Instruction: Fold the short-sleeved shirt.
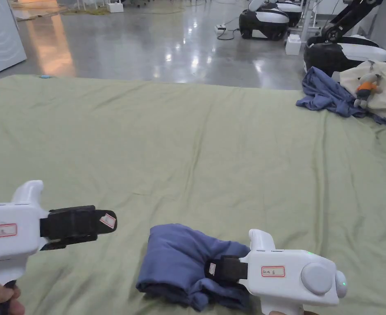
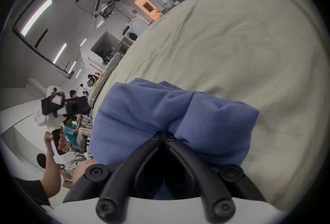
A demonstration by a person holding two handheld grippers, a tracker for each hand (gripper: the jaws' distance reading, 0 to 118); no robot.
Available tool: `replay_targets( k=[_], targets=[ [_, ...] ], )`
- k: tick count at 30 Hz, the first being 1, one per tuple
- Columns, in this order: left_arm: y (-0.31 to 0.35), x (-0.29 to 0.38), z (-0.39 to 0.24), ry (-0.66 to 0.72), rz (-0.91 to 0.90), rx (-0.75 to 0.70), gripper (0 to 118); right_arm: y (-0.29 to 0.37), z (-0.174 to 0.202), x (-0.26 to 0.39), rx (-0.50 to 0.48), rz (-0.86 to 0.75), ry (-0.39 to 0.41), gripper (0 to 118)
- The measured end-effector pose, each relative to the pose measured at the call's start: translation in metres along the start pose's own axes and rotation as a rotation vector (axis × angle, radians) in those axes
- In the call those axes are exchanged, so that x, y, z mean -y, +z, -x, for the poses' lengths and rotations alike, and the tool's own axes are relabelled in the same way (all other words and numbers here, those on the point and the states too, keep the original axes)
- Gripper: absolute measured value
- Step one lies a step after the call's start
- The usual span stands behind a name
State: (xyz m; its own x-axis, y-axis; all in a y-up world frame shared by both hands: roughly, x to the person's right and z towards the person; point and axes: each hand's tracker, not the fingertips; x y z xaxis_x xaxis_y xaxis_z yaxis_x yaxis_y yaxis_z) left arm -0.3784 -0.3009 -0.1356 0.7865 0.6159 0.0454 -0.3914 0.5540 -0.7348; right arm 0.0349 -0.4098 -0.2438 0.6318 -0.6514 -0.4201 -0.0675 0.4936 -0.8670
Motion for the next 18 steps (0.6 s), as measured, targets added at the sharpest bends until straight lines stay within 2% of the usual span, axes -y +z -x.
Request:
replay_targets(
  k=[3, 5, 8, 11, 14, 15, 17, 18],
  targets=[
    [-0.054, -0.006, 0.007, 0.092, 0.186, 0.027, 91, 0.001, 0.002, 0.002, -0.001, -0.013, 0.003, 2],
    [-0.086, -0.003, 0.000, 0.096, 0.286, 0.069, 91, 0.001, 0.001, 0.002, -0.004, -0.012, 0.001, 2],
    [-0.116, 0.000, -0.015, 0.054, 0.328, 0.106, 91, 0.001, 0.001, 0.003, -0.005, -0.017, 0.001, 2],
    [-0.134, 0.006, -0.026, 0.080, 0.383, 0.117, 91, 0.001, 0.002, 0.003, -0.001, -0.019, 0.008, 2],
    [-0.143, 0.007, -0.029, 0.078, 0.384, 0.069, 89, 0.001, 0.000, 0.003, -0.007, -0.022, 0.006, 2],
    [-0.141, 0.008, -0.034, 0.061, 0.374, 0.054, 82, 0.001, 0.001, 0.003, -0.006, -0.024, 0.008, 2],
    [-0.135, 0.008, -0.039, -0.036, 0.357, 0.002, 56, 0.003, 0.002, 0.005, -0.009, -0.033, 0.018, 2],
    [-0.132, 0.007, -0.039, -0.021, 0.352, 0.016, 46, 0.008, 0.005, 0.003, -0.005, -0.042, 0.021, 2]
  ],
)
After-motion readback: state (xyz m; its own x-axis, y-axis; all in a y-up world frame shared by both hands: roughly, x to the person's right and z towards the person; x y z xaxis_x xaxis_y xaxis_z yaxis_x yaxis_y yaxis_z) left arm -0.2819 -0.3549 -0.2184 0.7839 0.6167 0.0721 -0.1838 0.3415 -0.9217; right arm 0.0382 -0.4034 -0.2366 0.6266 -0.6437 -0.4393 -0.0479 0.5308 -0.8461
